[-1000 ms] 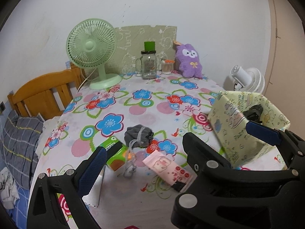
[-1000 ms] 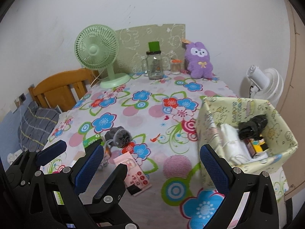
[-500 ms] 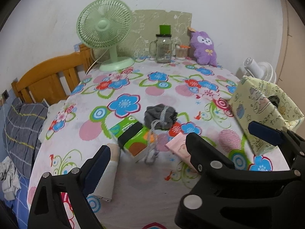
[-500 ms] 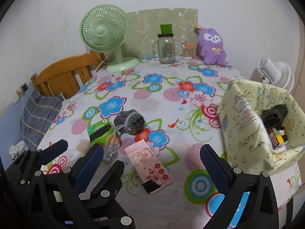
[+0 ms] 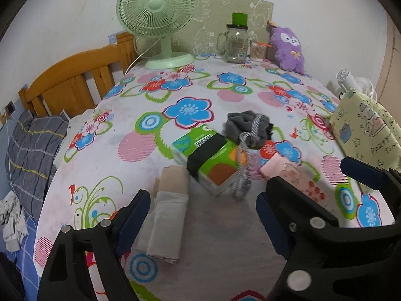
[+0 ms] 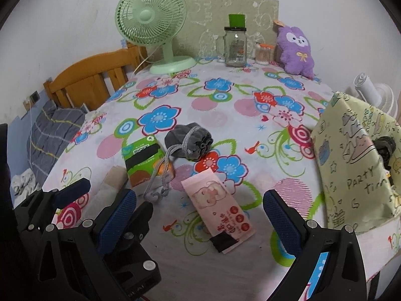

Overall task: Organize soft objects
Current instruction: 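Grasp the white rolled cloth with the left tool and lift it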

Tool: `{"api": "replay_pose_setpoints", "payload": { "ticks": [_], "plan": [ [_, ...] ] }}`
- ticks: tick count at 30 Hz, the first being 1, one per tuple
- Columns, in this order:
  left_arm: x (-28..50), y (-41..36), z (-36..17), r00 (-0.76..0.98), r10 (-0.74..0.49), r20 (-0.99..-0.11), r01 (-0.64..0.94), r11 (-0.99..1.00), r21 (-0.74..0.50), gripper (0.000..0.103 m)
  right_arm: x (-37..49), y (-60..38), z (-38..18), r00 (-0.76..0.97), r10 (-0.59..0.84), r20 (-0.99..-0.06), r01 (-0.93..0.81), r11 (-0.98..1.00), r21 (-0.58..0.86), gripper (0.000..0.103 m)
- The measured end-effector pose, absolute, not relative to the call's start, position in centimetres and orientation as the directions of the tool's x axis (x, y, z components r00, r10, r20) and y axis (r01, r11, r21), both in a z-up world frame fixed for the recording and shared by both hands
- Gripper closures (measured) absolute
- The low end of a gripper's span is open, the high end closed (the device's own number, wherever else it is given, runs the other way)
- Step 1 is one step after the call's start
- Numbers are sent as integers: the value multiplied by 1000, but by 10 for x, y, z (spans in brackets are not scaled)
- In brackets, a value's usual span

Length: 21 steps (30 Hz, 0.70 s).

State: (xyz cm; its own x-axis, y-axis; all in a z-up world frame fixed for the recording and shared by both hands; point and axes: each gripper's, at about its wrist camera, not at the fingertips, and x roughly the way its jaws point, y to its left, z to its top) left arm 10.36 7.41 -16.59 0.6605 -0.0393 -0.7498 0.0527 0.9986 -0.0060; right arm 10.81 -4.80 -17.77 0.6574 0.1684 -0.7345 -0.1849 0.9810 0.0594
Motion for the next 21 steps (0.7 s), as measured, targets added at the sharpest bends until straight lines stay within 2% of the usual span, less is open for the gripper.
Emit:
{"api": "replay_pose_setpoints", "payload": {
  "ticks": [6, 9, 13, 17, 21],
  "plan": [
    [111, 86, -177, 640, -33, -768, 38, 999, -11, 22, 112, -39, -187, 641, 160, -751, -184, 982, 52, 1],
    [114, 92, -184, 624, -42, -780, 31, 999, -29, 33, 115, -35, -190, 632, 152, -759, -189, 981, 40, 1],
    [113, 93, -184, 629, -42, -776, 36, 999, -24, 39, 116, -31, -193, 627, 150, -764, -199, 980, 30, 1],
    [111, 93, -182, 635, -50, -771, 40, 999, -32, 63, 118, -31, -194, 623, 151, -767, -195, 980, 35, 1],
    [110, 89, -181, 629, -55, -775, 55, 998, -26, 74, 119, -34, -196, 622, 148, -769, -193, 981, 33, 1]
  ]
}}
